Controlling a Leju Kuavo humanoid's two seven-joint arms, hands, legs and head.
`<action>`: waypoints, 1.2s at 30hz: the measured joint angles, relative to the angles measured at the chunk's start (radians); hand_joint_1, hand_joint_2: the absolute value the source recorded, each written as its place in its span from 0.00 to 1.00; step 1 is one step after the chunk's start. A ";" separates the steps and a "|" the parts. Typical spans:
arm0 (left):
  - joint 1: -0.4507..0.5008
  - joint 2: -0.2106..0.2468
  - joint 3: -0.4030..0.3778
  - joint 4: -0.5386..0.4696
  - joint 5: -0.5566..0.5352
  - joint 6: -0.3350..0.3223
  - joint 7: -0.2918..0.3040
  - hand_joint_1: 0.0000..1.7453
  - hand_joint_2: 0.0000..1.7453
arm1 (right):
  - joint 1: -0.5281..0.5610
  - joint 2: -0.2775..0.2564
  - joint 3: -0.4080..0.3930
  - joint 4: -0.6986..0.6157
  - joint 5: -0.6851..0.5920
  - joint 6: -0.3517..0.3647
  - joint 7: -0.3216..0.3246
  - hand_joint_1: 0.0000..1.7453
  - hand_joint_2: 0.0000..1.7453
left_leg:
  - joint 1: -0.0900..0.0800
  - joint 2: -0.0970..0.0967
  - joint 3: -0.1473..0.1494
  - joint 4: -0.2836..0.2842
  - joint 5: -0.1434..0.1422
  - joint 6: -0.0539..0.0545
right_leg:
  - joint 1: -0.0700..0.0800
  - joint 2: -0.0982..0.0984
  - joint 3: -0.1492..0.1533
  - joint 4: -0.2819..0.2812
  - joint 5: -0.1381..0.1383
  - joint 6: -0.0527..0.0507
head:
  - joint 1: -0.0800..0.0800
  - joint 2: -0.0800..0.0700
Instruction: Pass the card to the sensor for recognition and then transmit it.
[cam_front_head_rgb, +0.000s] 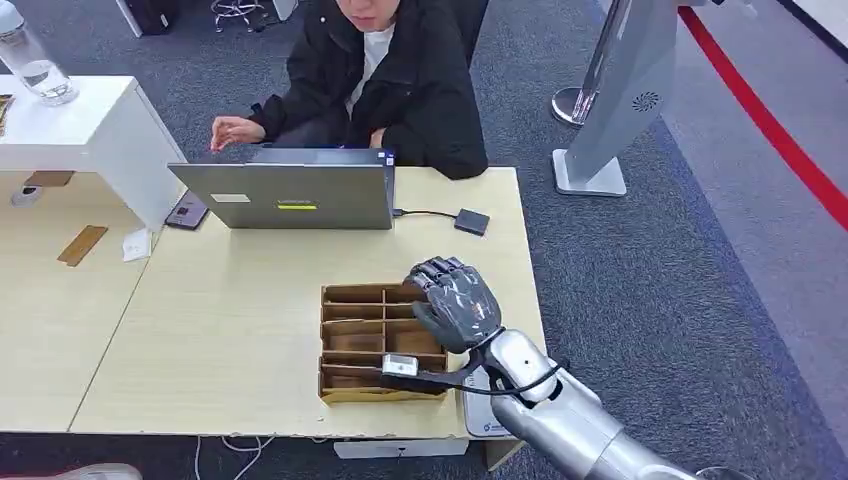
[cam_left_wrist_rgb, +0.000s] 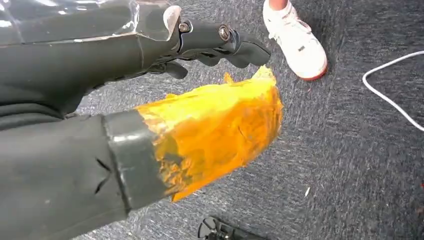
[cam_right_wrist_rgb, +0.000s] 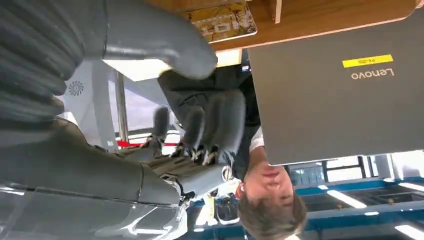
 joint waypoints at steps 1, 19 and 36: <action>0.000 0.000 -0.003 0.000 0.000 0.000 0.001 0.00 0.00 | 0.000 0.000 0.000 0.000 0.000 0.000 0.000 0.70 1.00 | 0.000 0.000 0.000 0.000 0.000 0.000 | 0.000 0.000 0.000 0.000 0.000 0.000 | 0.000 0.000; 0.000 0.001 -0.021 0.008 -0.012 -0.012 0.002 0.00 0.00 | -0.001 0.000 -0.002 0.007 -0.009 0.003 -0.004 0.60 1.00 | 0.000 0.000 0.000 0.000 0.000 0.000 | 0.000 0.000 0.000 0.000 0.000 0.000 | 0.000 0.000; 0.001 0.002 -0.039 0.008 -0.018 -0.031 -0.016 0.00 0.00 | 0.000 -0.002 -0.002 0.009 -0.009 0.001 -0.003 0.54 1.00 | 0.000 0.000 0.000 0.000 0.000 0.000 | 0.000 0.000 0.000 0.000 0.000 0.000 | 0.000 0.000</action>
